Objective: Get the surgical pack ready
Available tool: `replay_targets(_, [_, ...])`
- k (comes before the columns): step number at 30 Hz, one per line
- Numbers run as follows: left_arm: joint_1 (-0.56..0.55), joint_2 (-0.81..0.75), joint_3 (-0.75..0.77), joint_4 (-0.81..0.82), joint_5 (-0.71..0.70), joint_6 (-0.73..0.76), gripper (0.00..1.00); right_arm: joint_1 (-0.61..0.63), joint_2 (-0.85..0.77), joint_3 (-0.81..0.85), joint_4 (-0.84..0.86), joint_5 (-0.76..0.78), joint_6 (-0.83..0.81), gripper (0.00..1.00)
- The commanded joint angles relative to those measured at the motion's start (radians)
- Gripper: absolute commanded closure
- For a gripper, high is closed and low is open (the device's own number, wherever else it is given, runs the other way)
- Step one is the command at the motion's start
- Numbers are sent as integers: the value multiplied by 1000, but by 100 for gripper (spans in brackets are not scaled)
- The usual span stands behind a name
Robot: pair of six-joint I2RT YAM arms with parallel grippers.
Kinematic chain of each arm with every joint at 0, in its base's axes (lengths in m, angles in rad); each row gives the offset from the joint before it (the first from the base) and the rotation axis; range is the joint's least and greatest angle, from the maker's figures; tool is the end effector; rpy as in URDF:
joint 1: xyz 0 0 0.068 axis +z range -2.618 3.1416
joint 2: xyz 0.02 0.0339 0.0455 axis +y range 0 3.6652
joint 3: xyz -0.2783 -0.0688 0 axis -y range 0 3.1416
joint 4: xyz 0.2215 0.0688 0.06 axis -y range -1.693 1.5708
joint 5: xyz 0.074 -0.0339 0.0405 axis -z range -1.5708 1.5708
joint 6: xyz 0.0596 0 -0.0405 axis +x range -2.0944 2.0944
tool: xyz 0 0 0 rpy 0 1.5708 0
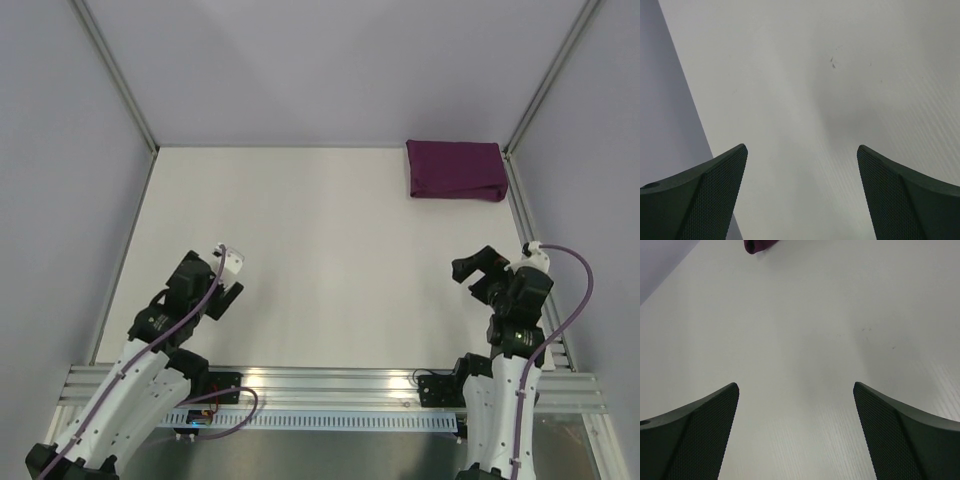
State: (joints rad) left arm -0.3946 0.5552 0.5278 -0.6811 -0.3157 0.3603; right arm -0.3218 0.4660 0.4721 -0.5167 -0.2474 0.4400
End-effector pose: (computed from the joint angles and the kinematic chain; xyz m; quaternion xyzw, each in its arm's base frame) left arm 0.1048 -0.0236 0.2291 0.2696 0.8582 0.1357 0.4151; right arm 0.1066 -0.0201 0.2355 0.2604 0.8180 0.1359 0.4946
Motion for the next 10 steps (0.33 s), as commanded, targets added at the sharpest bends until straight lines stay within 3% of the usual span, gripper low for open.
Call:
replay_targets(1, [5,29,5,8,3,-32,0,4,-1,-33,87,-90,-3,0])
replay_targets(10, [5,58,-6,20,-28,-38,0,17,0,-56,121,-185,-9,0])
